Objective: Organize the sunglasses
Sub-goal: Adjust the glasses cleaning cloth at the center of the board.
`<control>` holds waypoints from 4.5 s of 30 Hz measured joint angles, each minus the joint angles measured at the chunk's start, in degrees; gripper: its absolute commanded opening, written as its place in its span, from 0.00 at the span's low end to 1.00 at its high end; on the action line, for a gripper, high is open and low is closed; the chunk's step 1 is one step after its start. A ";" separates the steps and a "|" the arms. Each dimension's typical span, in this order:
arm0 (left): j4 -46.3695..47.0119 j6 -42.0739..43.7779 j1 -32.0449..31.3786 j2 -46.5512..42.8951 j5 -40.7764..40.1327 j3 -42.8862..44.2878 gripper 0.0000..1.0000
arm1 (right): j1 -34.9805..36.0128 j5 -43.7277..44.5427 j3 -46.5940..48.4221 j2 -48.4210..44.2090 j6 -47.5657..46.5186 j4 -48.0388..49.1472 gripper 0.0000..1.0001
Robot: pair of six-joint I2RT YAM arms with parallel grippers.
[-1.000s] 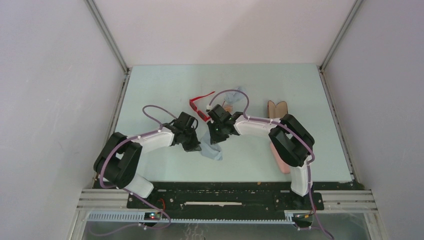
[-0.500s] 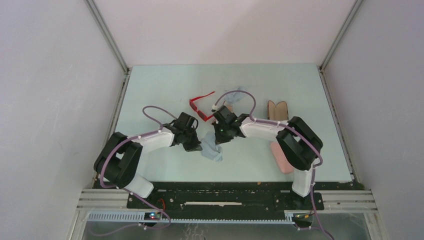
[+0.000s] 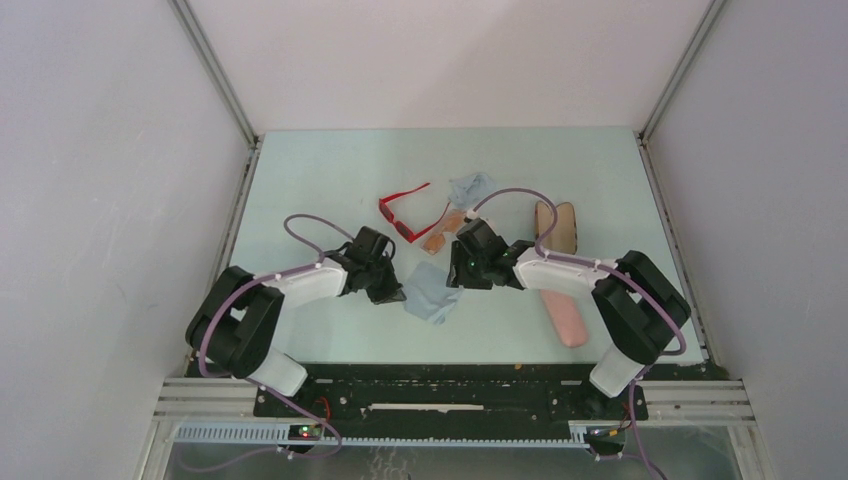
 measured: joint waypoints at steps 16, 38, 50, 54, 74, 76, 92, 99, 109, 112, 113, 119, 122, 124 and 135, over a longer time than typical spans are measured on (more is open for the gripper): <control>-0.48 -4.76 1.22 -3.50 -2.45 -2.99 0.00 | 7.30 1.90 -5.25 -7.91 1.97 1.44 0.41; -5.77 -5.22 3.72 -11.58 -7.10 -6.75 0.31 | 19.50 2.23 -0.07 0.96 -1.27 1.20 0.36; -14.60 -4.66 5.03 -21.66 -11.93 -6.62 0.38 | 23.02 10.62 4.33 4.83 -3.93 -5.05 0.39; -15.87 -4.17 6.05 -21.66 -12.24 -6.62 0.37 | 23.02 12.24 5.29 6.43 -4.33 -4.72 0.35; -15.82 -0.70 3.96 -20.63 -10.91 -6.62 0.36 | 21.68 15.08 -2.14 0.72 -4.02 -2.82 0.09; -15.96 -0.42 3.13 -20.63 -10.67 -6.62 0.37 | 20.68 14.47 -4.94 -1.86 -4.13 -2.69 0.27; -15.54 -3.91 -9.68 -16.31 -11.08 -4.68 0.44 | 6.29 1.18 -19.06 -22.29 4.33 -3.04 0.38; -13.86 -8.09 -14.40 -11.50 -11.08 -4.66 0.37 | 4.98 -5.44 -19.91 -18.78 9.77 3.10 0.37; -11.41 -12.98 -15.32 -9.27 -12.35 -3.87 0.24 | 4.83 -7.32 -19.91 -18.45 11.58 5.14 0.37; -10.38 -13.77 -15.47 -7.69 -12.20 -3.04 0.12 | 4.66 -7.32 -19.91 -18.45 12.13 5.14 0.37; -9.99 -14.10 -15.52 -7.43 -12.24 -3.04 0.07 | 4.55 -7.19 -19.93 -18.45 12.57 5.16 0.38; -9.97 -14.88 -15.65 -7.17 -12.68 -2.95 0.00 | 3.50 -7.26 -22.62 -18.73 16.00 7.56 0.40; -10.43 -14.88 -15.69 -7.39 -13.14 -2.95 0.00 | 2.89 -8.35 -23.45 -18.69 17.51 7.93 0.40; -11.45 -14.91 -15.72 -7.85 -13.70 -2.95 0.00 | 2.75 -9.18 -23.78 -18.69 18.60 9.03 0.40; -14.23 -14.86 -15.74 -10.43 -14.60 -3.13 0.30 | 3.56 -12.15 -25.09 -15.58 23.23 14.12 0.38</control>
